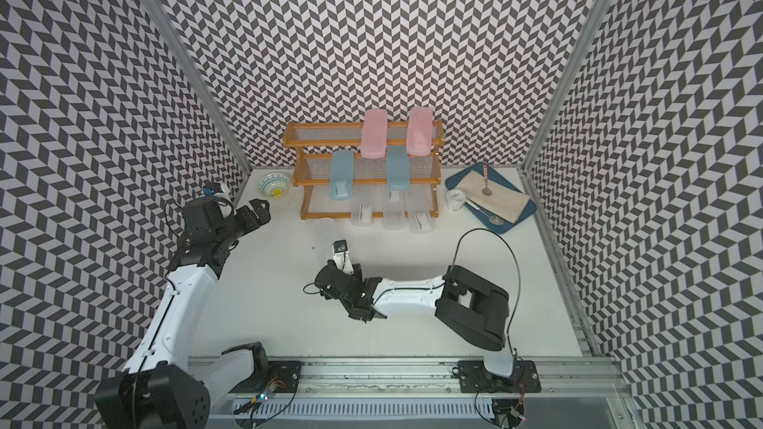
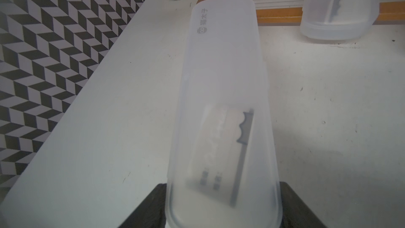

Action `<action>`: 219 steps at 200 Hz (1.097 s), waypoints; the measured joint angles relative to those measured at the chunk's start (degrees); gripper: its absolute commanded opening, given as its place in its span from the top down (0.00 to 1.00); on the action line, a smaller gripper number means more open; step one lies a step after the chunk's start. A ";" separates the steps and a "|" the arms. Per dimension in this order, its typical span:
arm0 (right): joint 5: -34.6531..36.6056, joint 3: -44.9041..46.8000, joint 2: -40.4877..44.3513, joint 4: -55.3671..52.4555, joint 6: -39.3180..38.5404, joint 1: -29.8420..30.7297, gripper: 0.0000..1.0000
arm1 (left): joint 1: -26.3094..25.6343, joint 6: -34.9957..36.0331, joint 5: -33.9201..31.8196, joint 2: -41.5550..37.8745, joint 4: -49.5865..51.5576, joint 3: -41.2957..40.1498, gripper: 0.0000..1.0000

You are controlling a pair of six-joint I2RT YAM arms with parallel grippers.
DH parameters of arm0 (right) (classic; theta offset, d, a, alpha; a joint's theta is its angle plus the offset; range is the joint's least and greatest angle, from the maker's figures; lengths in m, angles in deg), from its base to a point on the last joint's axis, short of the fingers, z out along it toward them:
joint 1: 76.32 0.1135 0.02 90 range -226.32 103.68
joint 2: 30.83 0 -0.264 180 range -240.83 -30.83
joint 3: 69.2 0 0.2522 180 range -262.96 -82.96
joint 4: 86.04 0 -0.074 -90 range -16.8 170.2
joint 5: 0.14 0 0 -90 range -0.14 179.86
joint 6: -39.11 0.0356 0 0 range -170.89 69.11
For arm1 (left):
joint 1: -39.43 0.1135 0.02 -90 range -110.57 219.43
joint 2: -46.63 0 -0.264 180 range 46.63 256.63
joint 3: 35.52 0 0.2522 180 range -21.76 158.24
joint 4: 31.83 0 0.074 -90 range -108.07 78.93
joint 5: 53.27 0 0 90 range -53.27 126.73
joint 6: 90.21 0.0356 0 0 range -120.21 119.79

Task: Place the pencil cases on the shelf according to color
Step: Pick up the pencil case from the center of the board, then place the pencil case on the shelf.

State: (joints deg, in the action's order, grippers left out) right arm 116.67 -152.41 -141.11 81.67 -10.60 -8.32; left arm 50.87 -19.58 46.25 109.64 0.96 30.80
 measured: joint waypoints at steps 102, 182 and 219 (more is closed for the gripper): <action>-1.51 -26.08 -21.16 -0.02 -0.57 -8.94 0.44 | 1.25 -2.25 7.21 -2.16 -4.02 -2.62 0.00; -2.38 -36.15 -28.85 -1.73 0.90 -12.98 0.35 | 1.36 -3.10 10.95 -1.66 -4.90 -3.26 0.00; -4.83 -39.56 -30.34 -1.81 1.05 -13.97 0.04 | 1.36 -4.04 11.76 -1.44 -4.96 -3.28 0.00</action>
State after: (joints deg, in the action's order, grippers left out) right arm 111.84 -191.97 -171.45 79.86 -9.55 -22.28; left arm 52.23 -23.63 58.01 108.19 -4.00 27.52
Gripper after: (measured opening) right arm 0.898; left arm 0.993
